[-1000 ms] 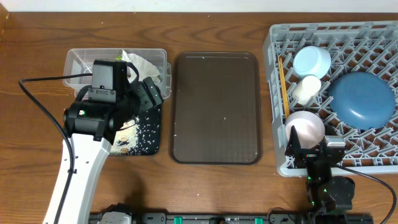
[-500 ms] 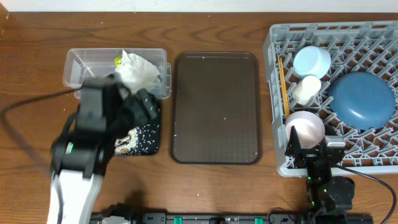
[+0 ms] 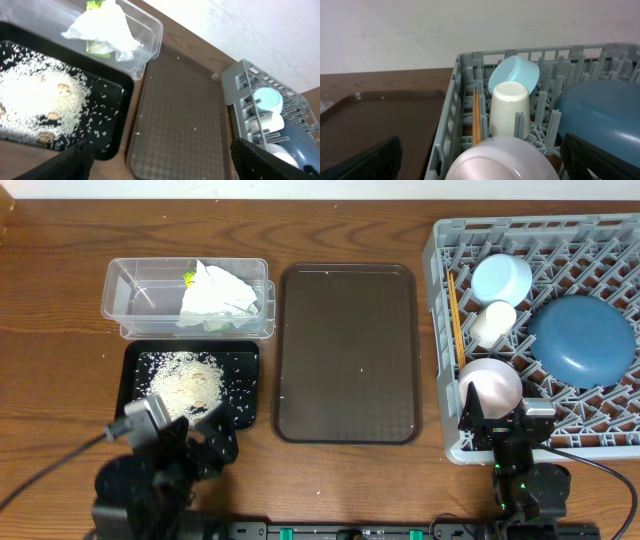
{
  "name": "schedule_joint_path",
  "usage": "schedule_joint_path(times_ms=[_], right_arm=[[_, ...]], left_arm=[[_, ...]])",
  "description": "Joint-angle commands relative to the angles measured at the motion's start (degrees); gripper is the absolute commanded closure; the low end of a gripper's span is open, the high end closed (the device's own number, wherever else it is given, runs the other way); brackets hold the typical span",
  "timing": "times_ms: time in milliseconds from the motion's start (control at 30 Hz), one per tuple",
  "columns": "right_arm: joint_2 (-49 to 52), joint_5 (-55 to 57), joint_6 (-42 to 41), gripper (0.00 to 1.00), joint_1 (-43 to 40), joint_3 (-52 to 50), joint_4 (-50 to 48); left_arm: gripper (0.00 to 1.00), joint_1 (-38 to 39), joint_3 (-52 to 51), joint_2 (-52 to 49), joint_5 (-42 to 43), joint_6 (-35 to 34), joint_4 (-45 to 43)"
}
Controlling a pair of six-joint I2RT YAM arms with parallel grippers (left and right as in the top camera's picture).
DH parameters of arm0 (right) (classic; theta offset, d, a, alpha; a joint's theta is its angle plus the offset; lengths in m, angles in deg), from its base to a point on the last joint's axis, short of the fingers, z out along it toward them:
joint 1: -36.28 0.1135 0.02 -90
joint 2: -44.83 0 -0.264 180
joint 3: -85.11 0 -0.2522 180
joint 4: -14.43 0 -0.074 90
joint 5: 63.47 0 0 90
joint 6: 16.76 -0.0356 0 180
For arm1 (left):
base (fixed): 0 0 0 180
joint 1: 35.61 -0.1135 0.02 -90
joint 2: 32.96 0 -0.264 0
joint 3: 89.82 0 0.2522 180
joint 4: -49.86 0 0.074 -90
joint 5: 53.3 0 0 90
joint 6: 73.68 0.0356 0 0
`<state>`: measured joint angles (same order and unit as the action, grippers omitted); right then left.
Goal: Sort waste into correct bins and load items into the dishwasher rack
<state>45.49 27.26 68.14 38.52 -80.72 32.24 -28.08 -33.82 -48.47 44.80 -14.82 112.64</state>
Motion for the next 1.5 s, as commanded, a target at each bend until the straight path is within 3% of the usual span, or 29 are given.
schedule_joint_path(times_ms=[0, 133, 267, 500, 633, 800, 967, 1167, 1367, 1467], right_arm=[[-0.4, -0.1, 0.9, 0.01, 0.5, -0.1, 0.2], [-0.4, -0.1, 0.9, 0.01, 0.5, -0.1, 0.2], [-0.4, -0.1, 0.9, 0.01, 0.5, -0.1, 0.2], [-0.4, -0.1, 0.9, 0.01, 0.5, -0.1, 0.2], [-0.4, -0.1, 0.9, 0.01, 0.5, -0.1, 0.2], [-0.4, -0.1, 0.9, 0.01, 0.5, -0.1, 0.2], [-0.4, -0.1, 0.9, 0.01, 0.5, -0.1, 0.2], [-0.4, -0.1, 0.9, 0.01, 0.5, -0.1, 0.2], [-0.4, -0.1, 0.9, 0.01, 0.5, -0.1, 0.2], [-0.4, -0.1, 0.9, 0.01, 0.5, -0.1, 0.2]], left_arm=[[0.10, -0.2, -5.4, 5.7, -1.8, 0.4, -2.0], [0.10, -0.2, -13.4, 11.3, -1.8, 0.4, -10.6], [0.10, -0.2, -21.6, 14.7, -1.8, 0.4, -24.7], [0.10, -1.1, -34.4, 15.3, -3.1, 0.6, -52.8], [0.10, -2.8, -39.7, 15.4, -3.0, 0.6, -61.6], [0.10, -3.4, -42.0, 15.4, -3.1, 1.1, -60.5], [0.10, -3.4, -42.0, 15.4, -3.1, 6.3, -55.7], [0.10, -3.3, -42.0, 15.4, -3.3, 18.2, -45.2], [0.10, -2.8, -42.0, 15.4, -3.5, 34.6, -45.2], [0.10, -2.8, -42.0, 15.4, -5.7, 37.6, -45.1]])
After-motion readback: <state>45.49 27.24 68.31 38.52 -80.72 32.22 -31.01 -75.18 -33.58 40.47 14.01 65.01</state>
